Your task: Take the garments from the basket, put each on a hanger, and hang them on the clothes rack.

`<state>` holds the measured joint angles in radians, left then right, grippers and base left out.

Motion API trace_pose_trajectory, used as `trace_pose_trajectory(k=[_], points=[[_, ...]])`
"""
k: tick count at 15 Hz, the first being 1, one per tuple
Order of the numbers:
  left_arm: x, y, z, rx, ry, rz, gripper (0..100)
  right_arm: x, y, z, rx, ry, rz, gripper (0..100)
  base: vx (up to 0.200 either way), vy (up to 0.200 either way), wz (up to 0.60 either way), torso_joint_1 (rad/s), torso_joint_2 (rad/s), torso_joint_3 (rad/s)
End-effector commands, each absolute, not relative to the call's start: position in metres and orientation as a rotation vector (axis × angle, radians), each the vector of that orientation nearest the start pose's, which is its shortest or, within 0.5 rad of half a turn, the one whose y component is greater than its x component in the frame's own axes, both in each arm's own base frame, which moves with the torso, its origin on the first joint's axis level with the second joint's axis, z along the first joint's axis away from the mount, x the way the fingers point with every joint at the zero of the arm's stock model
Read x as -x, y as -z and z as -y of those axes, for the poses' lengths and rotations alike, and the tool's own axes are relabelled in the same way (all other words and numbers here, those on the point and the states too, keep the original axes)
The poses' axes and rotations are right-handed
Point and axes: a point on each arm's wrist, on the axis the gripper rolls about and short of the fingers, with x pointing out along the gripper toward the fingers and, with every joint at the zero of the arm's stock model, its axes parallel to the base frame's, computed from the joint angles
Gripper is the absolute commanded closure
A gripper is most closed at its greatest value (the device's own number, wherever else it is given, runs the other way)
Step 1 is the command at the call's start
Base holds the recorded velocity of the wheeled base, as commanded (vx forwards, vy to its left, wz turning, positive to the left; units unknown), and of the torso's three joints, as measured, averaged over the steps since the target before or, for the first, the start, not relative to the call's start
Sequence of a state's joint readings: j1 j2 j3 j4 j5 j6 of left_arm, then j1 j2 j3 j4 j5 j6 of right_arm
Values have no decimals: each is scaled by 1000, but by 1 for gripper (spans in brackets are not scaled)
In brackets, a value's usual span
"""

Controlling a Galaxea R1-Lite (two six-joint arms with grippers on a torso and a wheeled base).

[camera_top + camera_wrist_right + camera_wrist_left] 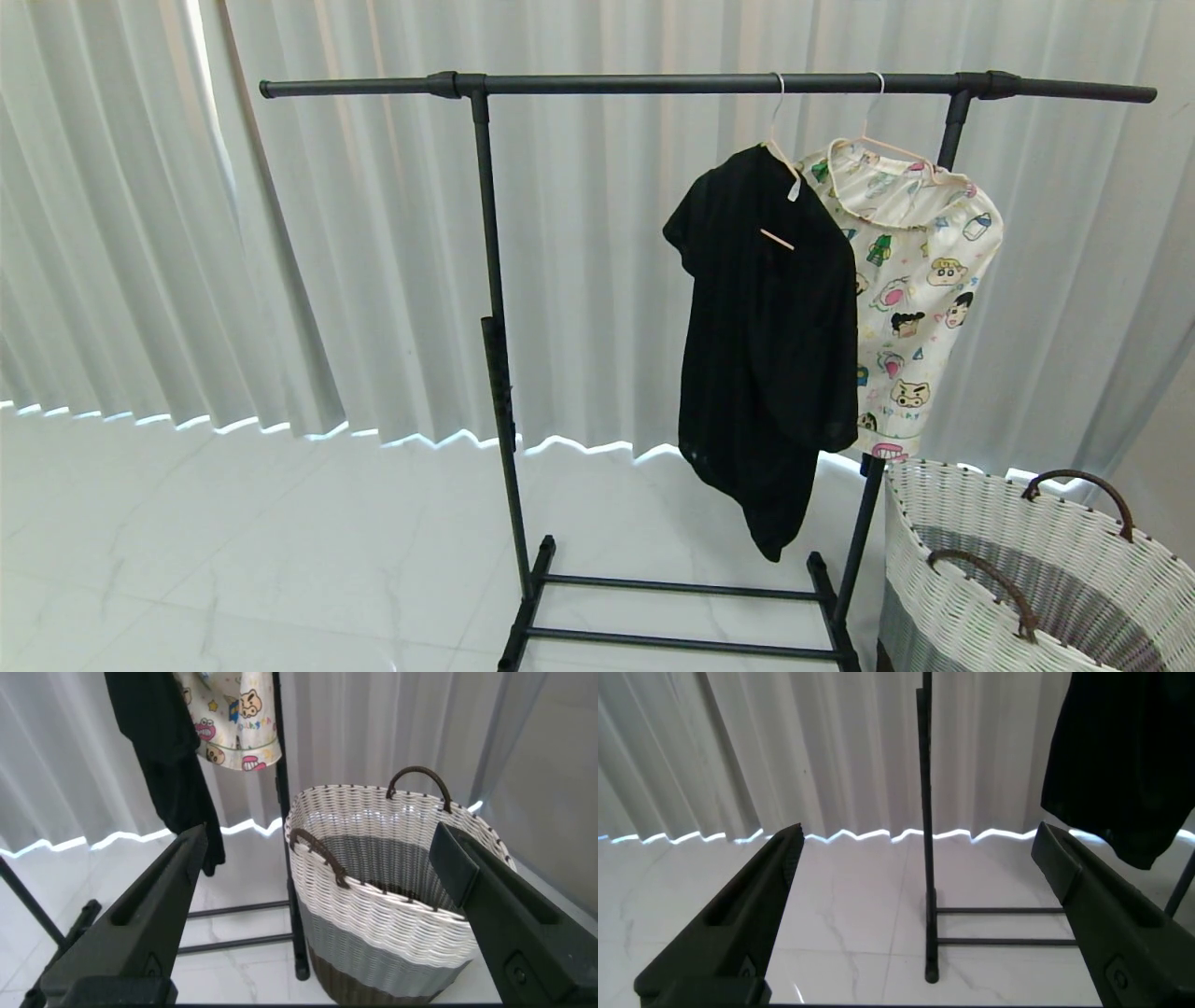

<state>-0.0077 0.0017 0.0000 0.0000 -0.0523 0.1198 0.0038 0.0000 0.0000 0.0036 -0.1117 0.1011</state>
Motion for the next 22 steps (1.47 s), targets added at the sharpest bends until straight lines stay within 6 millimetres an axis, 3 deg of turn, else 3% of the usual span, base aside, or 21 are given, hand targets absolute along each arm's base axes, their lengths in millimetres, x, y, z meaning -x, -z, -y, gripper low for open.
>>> trace_pose_trajectory(k=[1, 22], points=[[23, -75, 1, -120, 60, 4, 0, 23, -75, 3, -101, 107, 2, 0, 0, 0, 0, 0, 0, 0], [23, -75, 1, -120, 60, 4, 0, 23, -75, 3, -95, 104, 2, 0, 0, 0, 0, 0, 0, 0]])
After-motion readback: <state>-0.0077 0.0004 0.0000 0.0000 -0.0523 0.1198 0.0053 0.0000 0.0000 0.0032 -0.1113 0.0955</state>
